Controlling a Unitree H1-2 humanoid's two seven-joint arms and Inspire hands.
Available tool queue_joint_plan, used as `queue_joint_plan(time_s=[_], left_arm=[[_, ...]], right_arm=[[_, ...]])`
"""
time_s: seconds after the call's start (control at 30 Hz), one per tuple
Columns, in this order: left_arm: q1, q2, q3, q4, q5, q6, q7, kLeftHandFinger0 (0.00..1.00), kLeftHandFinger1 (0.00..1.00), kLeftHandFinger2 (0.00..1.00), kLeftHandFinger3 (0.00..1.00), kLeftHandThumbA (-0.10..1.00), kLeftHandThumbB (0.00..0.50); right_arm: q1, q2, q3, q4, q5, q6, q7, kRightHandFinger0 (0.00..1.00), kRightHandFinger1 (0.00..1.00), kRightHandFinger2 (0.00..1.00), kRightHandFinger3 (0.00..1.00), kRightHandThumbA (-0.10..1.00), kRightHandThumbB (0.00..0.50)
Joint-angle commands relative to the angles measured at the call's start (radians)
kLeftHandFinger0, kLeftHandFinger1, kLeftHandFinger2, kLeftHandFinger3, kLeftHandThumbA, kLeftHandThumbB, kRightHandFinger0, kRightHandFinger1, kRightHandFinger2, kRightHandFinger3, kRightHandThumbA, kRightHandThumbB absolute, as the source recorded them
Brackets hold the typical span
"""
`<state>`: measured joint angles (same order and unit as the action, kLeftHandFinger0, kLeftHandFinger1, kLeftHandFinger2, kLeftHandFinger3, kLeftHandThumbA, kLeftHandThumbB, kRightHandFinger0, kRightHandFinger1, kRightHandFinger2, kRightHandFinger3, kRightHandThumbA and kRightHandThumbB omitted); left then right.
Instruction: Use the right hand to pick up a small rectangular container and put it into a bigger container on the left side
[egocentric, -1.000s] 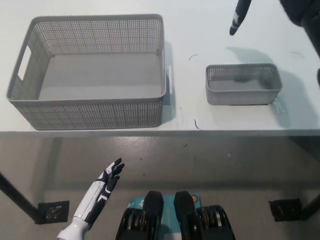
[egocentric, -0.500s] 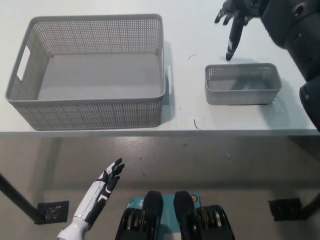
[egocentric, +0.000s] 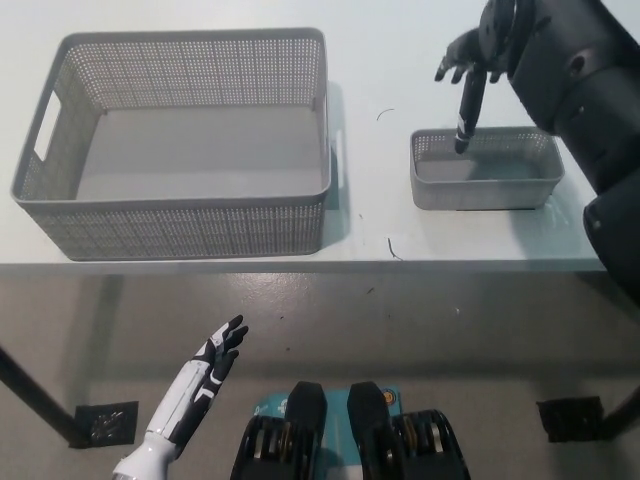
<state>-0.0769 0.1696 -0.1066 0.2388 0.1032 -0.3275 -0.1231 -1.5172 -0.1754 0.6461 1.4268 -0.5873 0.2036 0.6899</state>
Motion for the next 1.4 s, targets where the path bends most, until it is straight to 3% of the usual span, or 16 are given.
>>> queue_joint_plan(time_s=[0.0,0.3,0.33,0.47,0.53,0.6,0.8,0.87,1.0,1.17,1.2,1.23,1.27,1.3,1.33,1.37], left_arm=[[-0.015,0.019,0.004,-0.029,-0.009,-0.018,-0.015,1.0,1.0,1.0,1.0,1.0,0.288],[-0.013,0.02,0.006,-0.034,-0.009,-0.01,-0.016,1.0,1.0,1.0,1.0,1.0,0.3],[-0.014,0.02,0.004,-0.035,-0.006,-0.011,-0.016,1.0,1.0,1.0,1.0,1.0,0.301],[-0.017,0.022,0.004,-0.036,-0.012,-0.014,-0.022,1.0,1.0,1.0,1.0,1.0,0.298],[-0.019,0.022,0.004,-0.033,-0.009,-0.016,-0.021,1.0,1.0,1.0,1.0,1.0,0.301],[-0.018,0.021,0.005,-0.033,-0.011,-0.015,-0.022,1.0,1.0,1.0,1.0,1.0,0.306],[-0.023,0.023,0.006,-0.03,-0.008,-0.019,-0.026,1.0,1.0,1.0,1.0,1.0,0.31],[-0.025,0.026,0.007,-0.03,-0.01,-0.021,-0.028,1.0,1.0,1.0,1.0,1.0,0.309],[-0.027,0.026,0.005,-0.031,-0.018,-0.02,-0.033,1.0,1.0,1.0,1.0,1.0,0.309],[-0.027,0.026,0.005,-0.034,-0.011,-0.022,-0.025,1.0,1.0,1.0,1.0,1.0,0.308],[-0.032,0.028,0.007,-0.033,-0.01,-0.019,-0.025,1.0,1.0,1.0,1.0,1.0,0.307],[-0.035,0.029,0.007,-0.033,-0.01,-0.017,-0.025,1.0,1.0,1.0,1.0,1.0,0.304],[-0.034,0.029,0.007,-0.035,-0.01,-0.016,-0.025,1.0,1.0,1.0,1.0,1.0,0.303],[-0.034,0.03,0.006,-0.035,-0.007,-0.017,-0.025,1.0,1.0,1.0,1.0,1.0,0.301],[-0.035,0.031,0.005,-0.032,-0.006,-0.022,-0.024,1.0,1.0,1.0,1.0,1.0,0.298],[-0.035,0.031,0.005,-0.032,-0.007,-0.023,-0.025,1.0,1.0,1.0,1.0,1.0,0.298]], right_arm=[[-0.009,-0.008,0.008,0.0,-0.021,-0.046,-0.094,1.0,1.0,1.0,1.0,1.0,0.374],[0.043,0.003,0.026,0.016,-0.035,-0.022,-0.131,1.0,1.0,1.0,1.0,1.0,0.404],[0.049,0.001,0.033,0.016,-0.041,-0.028,-0.139,1.0,1.0,1.0,1.0,1.0,0.435],[0.069,0.006,0.03,0.014,-0.041,-0.03,-0.196,1.0,1.0,1.0,1.0,1.0,0.429],[0.079,0.016,0.014,0.017,-0.028,0.017,-0.223,1.0,1.0,1.0,1.0,1.0,0.483],[0.091,0.023,0.014,0.017,-0.033,0.044,-0.285,1.0,1.0,1.0,1.0,1.0,0.5],[0.113,0.031,0.014,0.02,-0.026,0.001,-0.27,1.0,1.0,1.0,1.0,1.0,0.489],[0.117,0.032,0.006,0.02,-0.014,-0.043,-0.24,1.0,1.0,1.0,1.0,1.0,0.403],[0.13,0.037,-0.006,0.023,-0.005,-0.067,-0.228,1.0,1.0,1.0,1.0,1.0,0.349],[0.142,0.039,0.009,0.027,-0.021,-0.084,-0.218,1.0,1.0,1.0,1.0,1.0,0.384],[0.148,0.038,-0.037,0.026,0.016,-0.053,-0.312,1.0,1.0,1.0,1.0,0.97,0.386],[0.152,0.037,-0.064,0.024,0.038,-0.046,-0.375,0.84,0.87,1.0,1.0,0.59,0.365],[0.156,0.035,-0.076,0.021,0.043,-0.05,-0.423,0.63,0.75,0.9,1.0,0.49,0.354],[0.164,0.031,-0.068,0.017,0.018,-0.082,-0.494,0.9,1.0,1.0,0.97,0.25,0.275],[0.173,0.023,-0.039,0.009,-0.023,-0.122,-0.603,0.73,0.88,0.83,0.62,-0.05,0.217],[0.175,0.021,-0.047,0.007,-0.02,-0.131,-0.631,0.39,0.5,0.55,0.55,-0.09,0.168]])
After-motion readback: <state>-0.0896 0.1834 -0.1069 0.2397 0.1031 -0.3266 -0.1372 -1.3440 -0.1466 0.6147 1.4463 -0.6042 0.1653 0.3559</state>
